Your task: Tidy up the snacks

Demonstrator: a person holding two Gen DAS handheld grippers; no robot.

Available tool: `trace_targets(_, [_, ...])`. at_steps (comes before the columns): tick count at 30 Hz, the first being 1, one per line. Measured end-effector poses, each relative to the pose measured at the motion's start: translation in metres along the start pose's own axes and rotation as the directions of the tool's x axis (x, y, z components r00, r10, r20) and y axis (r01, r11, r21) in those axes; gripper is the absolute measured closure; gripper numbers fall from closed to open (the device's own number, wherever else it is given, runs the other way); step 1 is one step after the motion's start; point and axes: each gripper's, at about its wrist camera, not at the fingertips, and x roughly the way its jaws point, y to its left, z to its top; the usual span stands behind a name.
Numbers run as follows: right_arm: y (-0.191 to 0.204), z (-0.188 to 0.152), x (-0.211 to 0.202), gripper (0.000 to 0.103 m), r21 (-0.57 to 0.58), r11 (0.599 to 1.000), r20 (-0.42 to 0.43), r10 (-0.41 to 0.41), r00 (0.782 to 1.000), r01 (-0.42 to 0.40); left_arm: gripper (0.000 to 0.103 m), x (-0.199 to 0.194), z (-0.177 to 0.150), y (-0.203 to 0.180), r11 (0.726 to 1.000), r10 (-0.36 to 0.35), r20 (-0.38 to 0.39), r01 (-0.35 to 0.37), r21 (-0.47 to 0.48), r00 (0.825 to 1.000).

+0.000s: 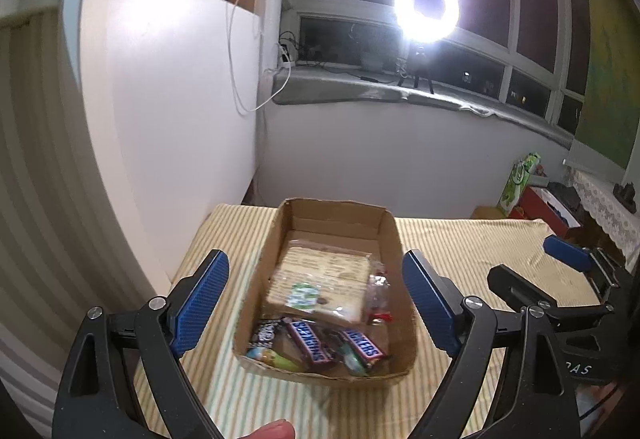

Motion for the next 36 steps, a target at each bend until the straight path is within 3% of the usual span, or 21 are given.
trace_targets(9, [-0.03,0.001,-0.066,0.0,0.035,0.996,0.094,-0.084,0.992,0.081,0.015,-0.031,-0.004,-0.046,0.998,-0.028,0.028,0.027,0.061,0.999])
trace_targets(17, [-0.047,0.006,-0.137,0.0,0.067,0.99,0.205,-0.135,0.969,0.124,0.015,-0.084,0.002,-0.087,0.991,-0.069,0.121,0.054,0.123,0.99])
trace_targets(26, [-0.047,0.001,-0.191,0.0,0.077,0.986,0.263,-0.163,0.951,0.148,0.014,-0.131,-0.005,-0.1,0.989,-0.061,0.18,0.034,0.145,0.982])
trace_targets(36, [-0.042,-0.003,-0.214,0.0,0.081,0.985,0.291,-0.172,0.941,0.155,0.014,-0.157,-0.006,-0.095,0.992,-0.033,0.208,0.006,0.128,0.978])
